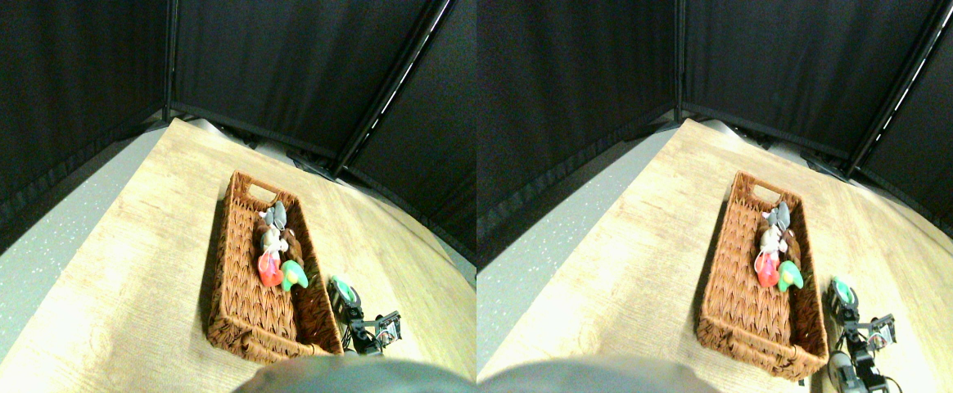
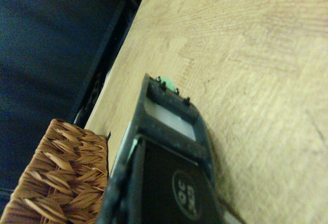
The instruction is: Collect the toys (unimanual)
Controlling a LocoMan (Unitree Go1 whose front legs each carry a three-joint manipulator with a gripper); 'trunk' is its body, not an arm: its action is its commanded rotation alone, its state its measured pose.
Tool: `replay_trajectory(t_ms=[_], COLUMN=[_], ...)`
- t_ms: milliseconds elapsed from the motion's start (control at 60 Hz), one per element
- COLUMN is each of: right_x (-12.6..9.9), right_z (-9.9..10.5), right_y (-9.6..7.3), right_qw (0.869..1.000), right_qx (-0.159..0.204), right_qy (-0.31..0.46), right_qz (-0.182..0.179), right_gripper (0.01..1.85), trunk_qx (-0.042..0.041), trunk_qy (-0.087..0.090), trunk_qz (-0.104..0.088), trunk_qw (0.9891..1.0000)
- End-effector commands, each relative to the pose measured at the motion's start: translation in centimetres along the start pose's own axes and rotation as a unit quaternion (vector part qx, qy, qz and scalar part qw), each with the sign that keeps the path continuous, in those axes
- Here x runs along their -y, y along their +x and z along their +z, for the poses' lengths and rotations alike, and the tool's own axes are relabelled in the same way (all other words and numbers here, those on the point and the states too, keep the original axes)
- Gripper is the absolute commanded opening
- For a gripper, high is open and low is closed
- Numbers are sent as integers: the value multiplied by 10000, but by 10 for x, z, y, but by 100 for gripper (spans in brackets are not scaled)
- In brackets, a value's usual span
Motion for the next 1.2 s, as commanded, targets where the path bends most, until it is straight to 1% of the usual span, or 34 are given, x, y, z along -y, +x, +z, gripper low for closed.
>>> replay_trajectory(t_ms=[17, 67, 100, 117, 150, 217, 267, 300, 333, 367, 400, 417, 450, 483, 500, 533, 550, 583, 683, 717, 750, 800, 833, 867, 950, 1000, 1033, 1067, 1133, 1200], right_x=[-6, -12, -15, -15, -18, -26, -36, -40, -48, -59, -68, -68, -77, -85, -85, -94, -98, -105, -121, -124, -128, -135, -137, -140, -145, -149, -149, -150, -151, -151], right_z=[-2, -1, -1, -1, 1, 1, 1, 1, 0, -1, -4, -4, -6, -10, -10, -13, -15, -18, -25, -27, -31, -37, -39, -43, -52, -58, -60, -64, -70, -78], right_y=[-3, -3, -4, -4, -4, -8, -11, -13, -17, -23, -29, -29, -34, -37, -37, -42, -45, -50, -59, -61, -63, -65, -66, -69, -75, -77, -79, -81, -85, -90], right_qw=[10000, 9997, 9995, 9995, 9987, 9985, 9972, 9968, 9957, 9937, 9917, 9917, 9912, 9893, 9893, 9868, 9874, 9840, 9811, 9809, 9808, 9774, 9772, 9752, 9732, 9700, 9697, 9689, 9671, 9634], right_qx=[46, 6, 6, 6, -84, 42, -86, -91, -158, -188, -269, -269, -357, -480, -480, -562, -562, -647, -771, -732, -686, -827, -872, -935, -992, -1169, -1206, -1363, -1436, -1729], right_qy=[52, 164, 11, 11, -90, -224, -341, -398, -461, -688, -798, -798, -784, -739, -739, -779, -691, -856, -903, -947, -1018, -1216, -1219, -1279, -1399, -1464, -1467, -1372, -1404, -1330], right_qz=[26, 160, 324, 324, 485, 505, 654, 689, 786, 865, 972, 972, 1005, 1162, 1162, 1301, 1304, 1420, 1530, 1534, 1513, 1518, 1502, 1546, 1529, 1548, 1536, 1544, 1565, 1558], right_gripper=[9, 6, 6, 6, 6, 6, 6, 7, 7, 8, 6, 6, 6, 6, 6, 6, 6, 6, 8, 10, 7, 10, 10, 10, 8, 9, 10, 10, 9, 9], trunk_qx=[-114, -102, -91, -90, -86, -64, -50, -14, -5, -1, 26, 35, 45, 61, 61, 92, 95, 109, 144, 160, 174, 190, 223, 238, 256, 265, 271, 277, 288, 299], trunk_qy=[-31, -26, -32, -28, -25, -19, -24, -41, -51, -59, -83, -90, -106, -131, -131, -173, -180, -217, -323, -358, -396, -445, -493, -518, -602, -650, -685, -708, -769, -833], trunk_qz=[50, 32, 26, 21, 19, 3, -3, -8, -6, -4, 3, 3, 3, 9, 9, 13, 15, 27, 61, 64, 66, 71, 87, 93, 123, 140, 161, 179, 213, 244], trunk_qw=[9999, 9999, 10000, 10000, 10000, 10000, 10000, 10000, 10000, 10000, 10000, 10000, 9999, 9999, 9999, 9998, 9998, 9997, 9994, 9992, 9990, 9988, 9985, 9983, 9978, 9974, 9971, 9969, 9964, 9958])
